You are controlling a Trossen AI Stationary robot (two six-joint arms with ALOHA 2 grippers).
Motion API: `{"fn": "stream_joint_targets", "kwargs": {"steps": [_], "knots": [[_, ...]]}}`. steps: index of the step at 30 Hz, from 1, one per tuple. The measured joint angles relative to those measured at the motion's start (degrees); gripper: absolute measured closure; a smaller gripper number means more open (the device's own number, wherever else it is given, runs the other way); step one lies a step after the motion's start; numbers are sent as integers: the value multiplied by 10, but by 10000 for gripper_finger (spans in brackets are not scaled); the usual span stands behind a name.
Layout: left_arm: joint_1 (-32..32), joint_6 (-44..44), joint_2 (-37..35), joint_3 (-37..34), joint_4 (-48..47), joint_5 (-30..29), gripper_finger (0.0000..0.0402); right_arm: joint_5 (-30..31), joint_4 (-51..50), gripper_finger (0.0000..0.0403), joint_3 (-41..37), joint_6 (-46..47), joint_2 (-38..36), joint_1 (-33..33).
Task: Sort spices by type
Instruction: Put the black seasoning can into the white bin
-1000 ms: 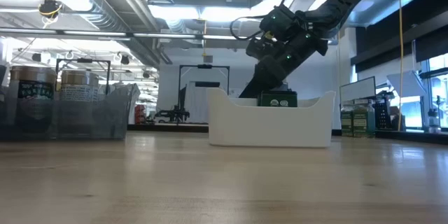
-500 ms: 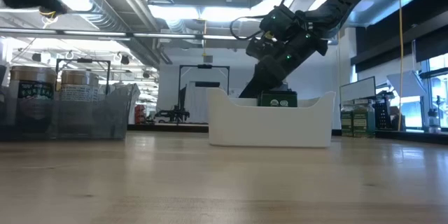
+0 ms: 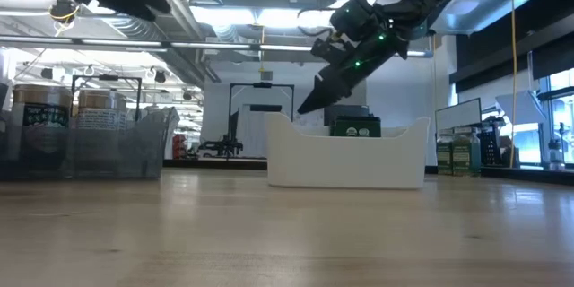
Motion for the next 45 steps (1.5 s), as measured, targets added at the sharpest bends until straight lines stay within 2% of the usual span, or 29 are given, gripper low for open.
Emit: {"fn": "stream_joint_targets", "kwargs": {"steps": [3,8,15,17,25,31,36,41,45], "knots": [[61,24,0,-14,2,14,133,0,5,17,27,-20,11,-26],[157,101,0,-41,47,89,133,-39,3,17,75,-46,51,-74],[267,296,0,-88,214,267,133,-138,-1,17,168,-60,147,-127],[290,333,0,-102,253,301,133,-176,-13,17,193,-61,174,-136],[351,410,0,-149,370,324,133,-186,-32,17,249,-61,244,-143],[389,424,0,-161,394,324,133,-186,-32,23,250,-61,263,-142],[409,435,0,-161,407,324,133,-182,-33,76,250,-62,276,-142],[417,444,0,-161,412,324,133,-191,-23,174,250,-62,276,-142],[420,452,0,-161,412,324,133,-165,-20,252,250,-68,276,-142]]}}
